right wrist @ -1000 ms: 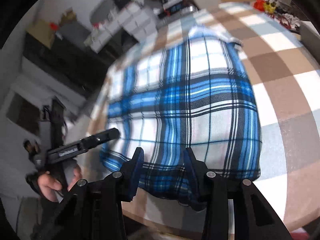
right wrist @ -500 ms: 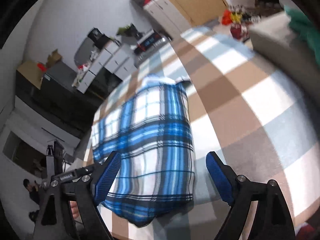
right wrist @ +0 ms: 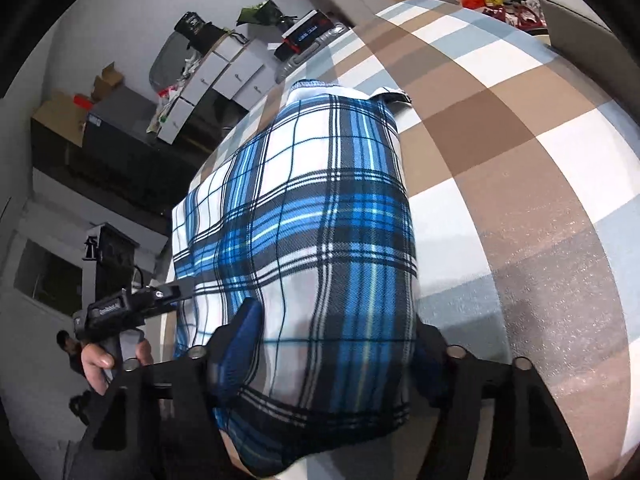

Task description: Fold large clothes

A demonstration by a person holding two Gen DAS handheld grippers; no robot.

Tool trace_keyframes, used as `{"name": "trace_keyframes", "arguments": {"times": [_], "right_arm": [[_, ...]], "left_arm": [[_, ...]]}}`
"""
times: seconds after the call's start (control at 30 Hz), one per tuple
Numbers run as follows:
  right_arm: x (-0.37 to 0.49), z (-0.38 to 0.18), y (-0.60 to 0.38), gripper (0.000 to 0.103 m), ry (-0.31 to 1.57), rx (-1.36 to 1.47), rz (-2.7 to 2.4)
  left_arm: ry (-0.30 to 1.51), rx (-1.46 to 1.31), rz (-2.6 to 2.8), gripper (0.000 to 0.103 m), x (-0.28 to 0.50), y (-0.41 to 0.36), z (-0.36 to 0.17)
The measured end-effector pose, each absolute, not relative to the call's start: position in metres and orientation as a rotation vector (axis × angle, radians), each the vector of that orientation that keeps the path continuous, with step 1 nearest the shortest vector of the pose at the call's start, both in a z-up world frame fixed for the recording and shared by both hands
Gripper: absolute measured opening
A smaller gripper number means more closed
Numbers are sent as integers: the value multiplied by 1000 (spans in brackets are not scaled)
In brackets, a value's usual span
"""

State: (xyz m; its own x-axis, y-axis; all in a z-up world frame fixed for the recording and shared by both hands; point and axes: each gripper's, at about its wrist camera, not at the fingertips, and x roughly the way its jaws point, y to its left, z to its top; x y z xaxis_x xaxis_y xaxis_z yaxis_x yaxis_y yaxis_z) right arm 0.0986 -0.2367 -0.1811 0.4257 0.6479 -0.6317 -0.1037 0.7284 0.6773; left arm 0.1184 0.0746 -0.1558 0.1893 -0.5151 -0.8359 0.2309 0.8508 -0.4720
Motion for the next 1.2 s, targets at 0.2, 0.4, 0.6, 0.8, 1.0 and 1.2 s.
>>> {"name": "trace_keyframes", "arguments": {"times": [0.2, 0.4, 0.6, 0.8, 1.0, 1.2], "right_arm": [[79, -175, -236, 51, 1056, 553, 511], [52, -172, -229, 52, 1098, 521, 573], [68, -184, -233, 68, 1117, 584, 565], [74, -193, -241, 65, 1115, 681, 591], [60, -169, -234, 44, 1027, 558, 625], [52, -167, -234, 47, 1028, 577, 692]], "left_arm": [[1263, -151, -490, 48, 89, 58, -147], [1287, -144, -523, 47, 62, 64, -147], [1329, -277, -526, 57, 78, 85, -155], [1329, -242, -574, 57, 82, 74, -153], [1323, -259, -608, 31, 82, 62, -146], [1321, -252, -600, 34, 71, 74, -151]]}}
